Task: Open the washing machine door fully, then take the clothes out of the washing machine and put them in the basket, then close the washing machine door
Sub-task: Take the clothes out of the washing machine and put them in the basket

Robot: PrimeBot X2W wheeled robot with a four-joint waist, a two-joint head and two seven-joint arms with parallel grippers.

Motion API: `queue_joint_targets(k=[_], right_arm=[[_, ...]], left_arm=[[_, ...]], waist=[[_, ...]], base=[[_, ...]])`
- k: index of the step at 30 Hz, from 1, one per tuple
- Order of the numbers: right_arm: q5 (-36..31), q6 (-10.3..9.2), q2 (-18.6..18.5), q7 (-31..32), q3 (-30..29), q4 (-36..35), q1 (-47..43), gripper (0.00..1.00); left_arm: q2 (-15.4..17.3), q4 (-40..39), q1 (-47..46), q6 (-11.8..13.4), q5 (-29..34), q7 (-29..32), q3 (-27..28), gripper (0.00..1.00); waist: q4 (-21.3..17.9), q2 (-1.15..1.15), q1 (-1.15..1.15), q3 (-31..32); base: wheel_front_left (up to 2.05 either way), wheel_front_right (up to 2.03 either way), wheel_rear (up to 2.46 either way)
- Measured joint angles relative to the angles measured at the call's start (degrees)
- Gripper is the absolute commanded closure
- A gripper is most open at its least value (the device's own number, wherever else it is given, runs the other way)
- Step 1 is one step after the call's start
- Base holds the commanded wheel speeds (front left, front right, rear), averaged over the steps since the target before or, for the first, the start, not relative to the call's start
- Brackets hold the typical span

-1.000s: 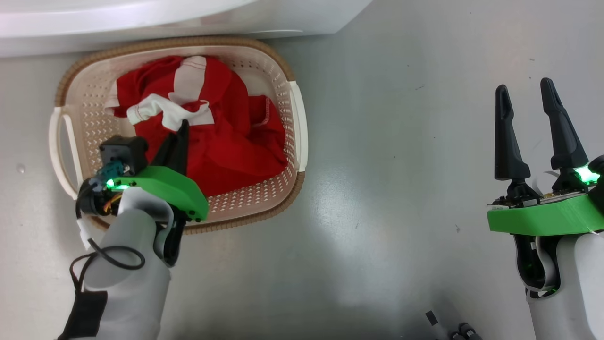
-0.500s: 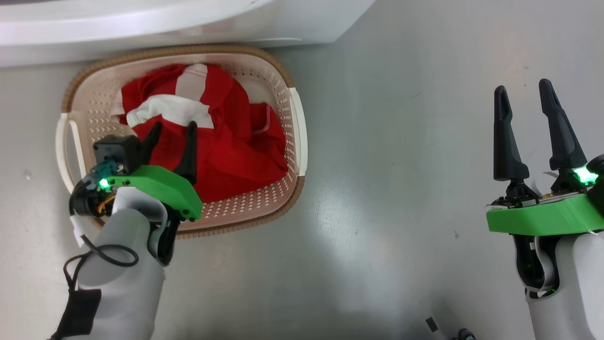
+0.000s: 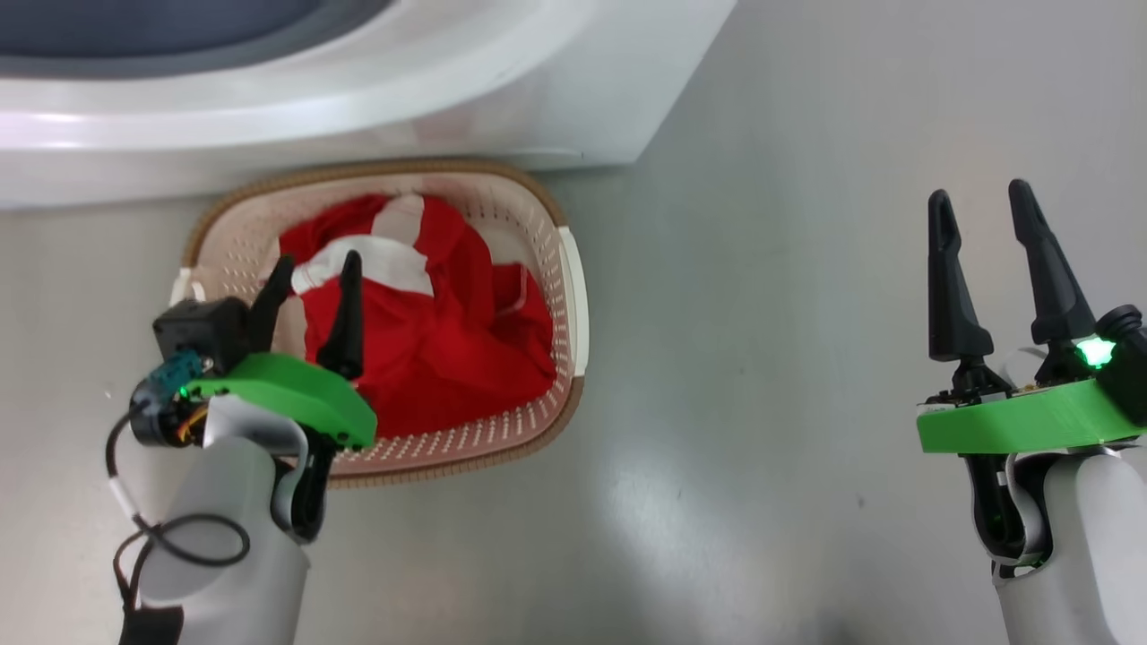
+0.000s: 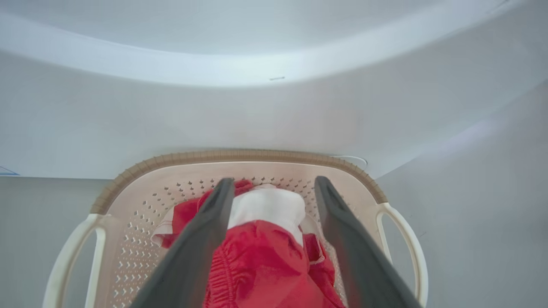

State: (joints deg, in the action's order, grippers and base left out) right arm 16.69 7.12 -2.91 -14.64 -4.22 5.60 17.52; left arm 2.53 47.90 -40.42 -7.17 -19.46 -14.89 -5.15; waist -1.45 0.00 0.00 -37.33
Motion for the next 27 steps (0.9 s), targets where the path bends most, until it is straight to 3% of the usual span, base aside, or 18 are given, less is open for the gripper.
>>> queue_joint_targets(k=[27], right_arm=[[-0.04, 0.00, -0.01, 0.00, 1.04, 4.19, -13.07, 0.00]], left_arm=[[0.12, -28.15, 23.78, 0.00, 7.71, 0.00, 5.50, 0.00]], waist=[[0.50, 0.00, 0.00, 22.41]], base=[[0.00, 0.00, 0.00]])
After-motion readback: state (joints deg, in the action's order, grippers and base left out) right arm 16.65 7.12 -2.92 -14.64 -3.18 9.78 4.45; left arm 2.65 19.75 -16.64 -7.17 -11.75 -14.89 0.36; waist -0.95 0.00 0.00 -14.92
